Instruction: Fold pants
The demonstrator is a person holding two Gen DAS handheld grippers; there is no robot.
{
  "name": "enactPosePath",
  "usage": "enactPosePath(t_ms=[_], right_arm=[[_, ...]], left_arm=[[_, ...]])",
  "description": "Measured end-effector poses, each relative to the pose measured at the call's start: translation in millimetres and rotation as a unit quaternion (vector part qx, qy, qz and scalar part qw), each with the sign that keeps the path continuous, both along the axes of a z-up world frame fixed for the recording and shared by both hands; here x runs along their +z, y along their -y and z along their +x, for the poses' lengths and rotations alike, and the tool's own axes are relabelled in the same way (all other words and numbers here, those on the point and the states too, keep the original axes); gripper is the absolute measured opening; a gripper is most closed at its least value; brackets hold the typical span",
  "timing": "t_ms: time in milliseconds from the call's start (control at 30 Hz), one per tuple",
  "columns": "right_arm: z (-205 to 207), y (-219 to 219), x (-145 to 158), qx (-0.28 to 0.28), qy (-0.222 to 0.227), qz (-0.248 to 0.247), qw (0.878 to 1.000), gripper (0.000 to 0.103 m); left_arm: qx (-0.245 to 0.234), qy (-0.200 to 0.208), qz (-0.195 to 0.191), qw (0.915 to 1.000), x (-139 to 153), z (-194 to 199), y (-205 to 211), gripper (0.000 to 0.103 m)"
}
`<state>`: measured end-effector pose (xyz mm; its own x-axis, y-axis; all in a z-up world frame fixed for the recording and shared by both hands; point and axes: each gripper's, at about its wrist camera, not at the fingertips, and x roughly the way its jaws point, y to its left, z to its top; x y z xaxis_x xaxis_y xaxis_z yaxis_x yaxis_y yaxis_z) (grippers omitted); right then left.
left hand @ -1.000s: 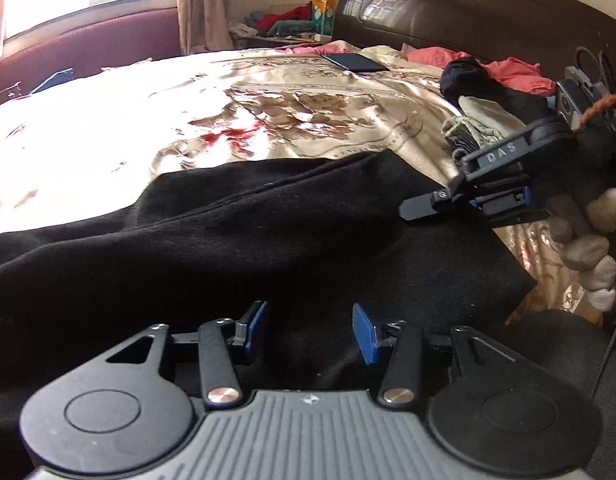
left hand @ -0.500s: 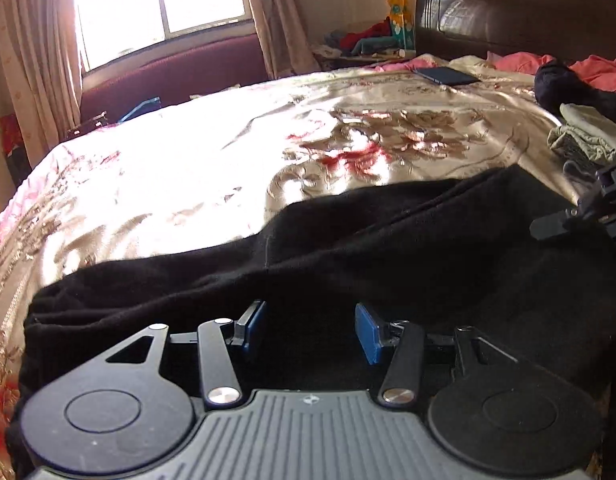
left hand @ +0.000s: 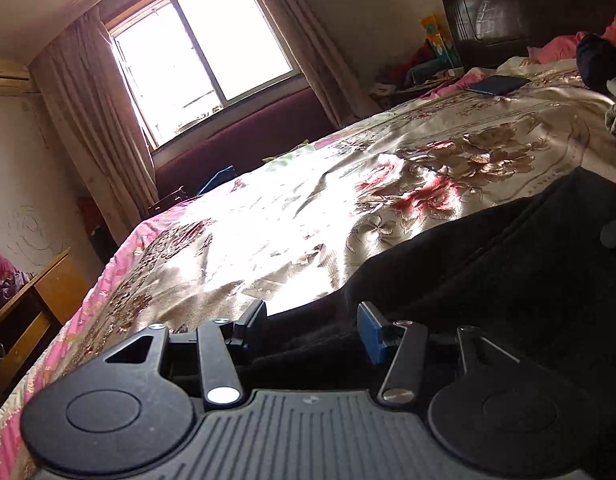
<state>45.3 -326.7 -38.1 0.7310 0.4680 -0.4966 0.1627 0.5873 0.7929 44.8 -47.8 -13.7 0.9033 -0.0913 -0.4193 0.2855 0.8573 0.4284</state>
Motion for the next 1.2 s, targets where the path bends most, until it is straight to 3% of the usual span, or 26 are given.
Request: enactPosePath(t_ms=[100, 200, 367, 467, 633, 767, 867, 933, 1100, 1200], right_arm=[[1, -1, -1, -0.007, 0.0, 0.01, 1.0, 0.015], [-2, -5, 9, -0.005, 0.009, 0.026, 1.0, 0.013], [-1, -32, 54, 0.017, 0.034, -0.007, 0.999, 0.013], [7, -52, 77, 0.025, 0.033, -0.024, 0.999, 0.013], [26, -93, 104, 0.027, 0.028, -0.039, 0.999, 0.013], [43, -136, 118, 0.037, 0.026, -0.052, 0.998, 0.014], [61, -176, 121, 0.052, 0.012, -0.071, 0.996, 0.015], [72, -206, 119, 0.074, 0.002, -0.087, 0.993, 0.015], [96, -272, 105, 0.159, -0.039, -0.133, 0.978, 0.023], [94, -281, 103, 0.182, -0.061, -0.124, 0.974, 0.028]], left_arm=[[0.008, -0.063, 0.048, 0.9969, -33, 17, 10, 0.064], [0.007, -0.045, 0.065, 0.9969, -36, 20, 21, 0.06], [-0.019, -0.076, 0.026, 0.9966, -20, 4, 12, 0.059], [-0.032, -0.089, 0.027, 0.9952, -17, -9, 6, 0.059], [-0.037, -0.175, -0.094, 0.9793, 8, -11, -33, 0.061], [-0.066, -0.189, -0.201, 0.9589, 34, -32, -78, 0.062], [-0.095, -0.175, -0.259, 0.9451, 49, -56, -105, 0.07], [-0.093, -0.164, -0.278, 0.942, 53, -69, -118, 0.077], [-0.055, -0.172, -0.306, 0.9349, 48, -71, -131, 0.079], [-0.033, -0.18, -0.325, 0.928, 47, -67, -136, 0.081]])
